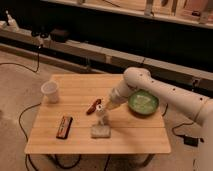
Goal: Knock the bottle over
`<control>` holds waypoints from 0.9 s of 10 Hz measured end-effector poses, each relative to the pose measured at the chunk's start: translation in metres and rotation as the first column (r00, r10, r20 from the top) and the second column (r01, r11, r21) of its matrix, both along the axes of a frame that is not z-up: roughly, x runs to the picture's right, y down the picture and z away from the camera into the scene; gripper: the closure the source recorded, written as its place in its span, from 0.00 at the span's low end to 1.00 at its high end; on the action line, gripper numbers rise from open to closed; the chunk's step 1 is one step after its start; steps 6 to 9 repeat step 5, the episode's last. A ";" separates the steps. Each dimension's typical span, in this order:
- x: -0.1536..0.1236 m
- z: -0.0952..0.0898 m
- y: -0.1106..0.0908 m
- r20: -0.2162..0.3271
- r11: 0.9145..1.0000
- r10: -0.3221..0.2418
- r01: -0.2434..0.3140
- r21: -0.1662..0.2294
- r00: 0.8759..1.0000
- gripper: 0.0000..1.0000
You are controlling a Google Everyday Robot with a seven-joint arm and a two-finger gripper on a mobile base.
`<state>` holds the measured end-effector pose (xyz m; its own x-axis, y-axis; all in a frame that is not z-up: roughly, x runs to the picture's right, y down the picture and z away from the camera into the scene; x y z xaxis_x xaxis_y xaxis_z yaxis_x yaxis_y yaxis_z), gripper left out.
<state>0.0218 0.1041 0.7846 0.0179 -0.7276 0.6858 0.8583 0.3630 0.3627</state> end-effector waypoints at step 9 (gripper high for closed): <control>0.009 -0.013 -0.039 0.024 0.996 0.034 -0.036 0.080 0.999 1.00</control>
